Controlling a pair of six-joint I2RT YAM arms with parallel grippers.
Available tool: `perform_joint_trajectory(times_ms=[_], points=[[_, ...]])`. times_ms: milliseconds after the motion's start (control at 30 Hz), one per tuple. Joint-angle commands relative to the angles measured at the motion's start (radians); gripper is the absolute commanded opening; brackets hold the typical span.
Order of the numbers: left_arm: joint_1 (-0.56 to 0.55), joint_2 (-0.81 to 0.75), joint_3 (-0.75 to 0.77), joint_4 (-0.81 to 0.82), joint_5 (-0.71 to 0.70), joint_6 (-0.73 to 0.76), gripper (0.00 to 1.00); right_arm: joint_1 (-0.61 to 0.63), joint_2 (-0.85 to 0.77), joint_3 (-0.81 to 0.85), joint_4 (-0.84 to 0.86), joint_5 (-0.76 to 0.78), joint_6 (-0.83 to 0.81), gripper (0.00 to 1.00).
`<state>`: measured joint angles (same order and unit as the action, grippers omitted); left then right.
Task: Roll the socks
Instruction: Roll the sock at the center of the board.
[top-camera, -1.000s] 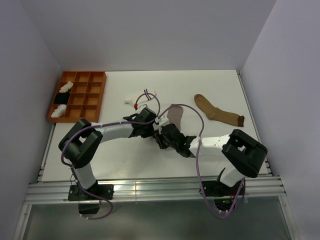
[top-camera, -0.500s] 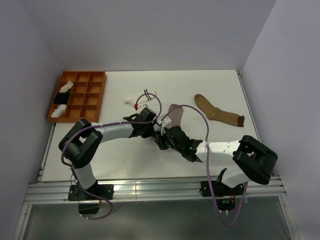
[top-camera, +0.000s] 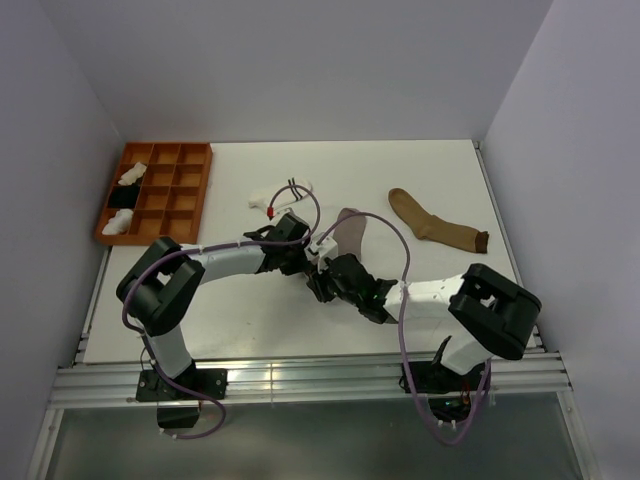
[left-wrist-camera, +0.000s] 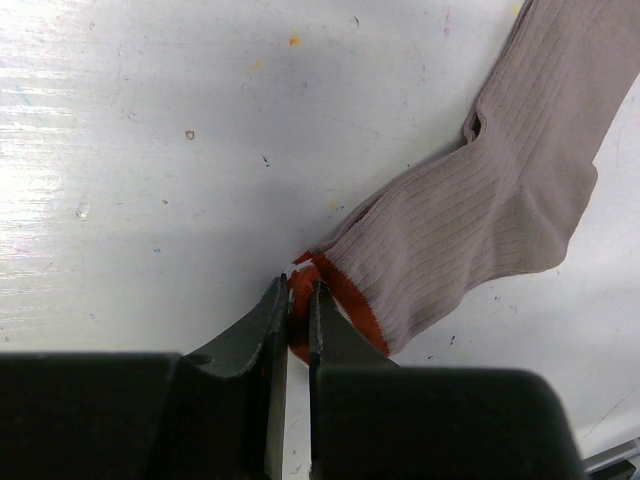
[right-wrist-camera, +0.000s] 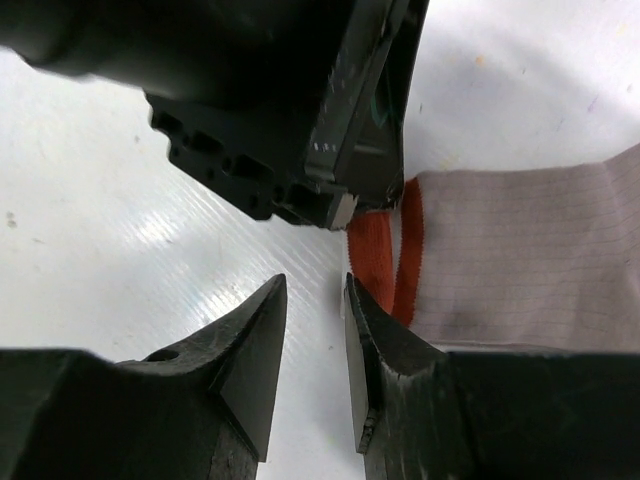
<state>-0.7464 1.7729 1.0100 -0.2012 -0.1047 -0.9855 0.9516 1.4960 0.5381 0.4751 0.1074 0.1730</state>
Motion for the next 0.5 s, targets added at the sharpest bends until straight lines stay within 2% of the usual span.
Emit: perform_joint_trajectory(times_ms=[0, 233, 467], points=[[0.007, -0.007, 0.004, -0.003, 0.01, -0.002, 0.0, 0.009, 0.038, 0.031, 0.046, 0.003, -0.004, 0.37], [0.009, 0.0, 0.004, -0.001, 0.016, -0.007, 0.0, 0.007, 0.098, 0.062, 0.005, 0.012, 0.002, 0.34], [0.012, -0.007, 0.001, -0.004, 0.016, -0.004, 0.0, 0.006, 0.069, 0.05, -0.024, 0.061, 0.011, 0.34]])
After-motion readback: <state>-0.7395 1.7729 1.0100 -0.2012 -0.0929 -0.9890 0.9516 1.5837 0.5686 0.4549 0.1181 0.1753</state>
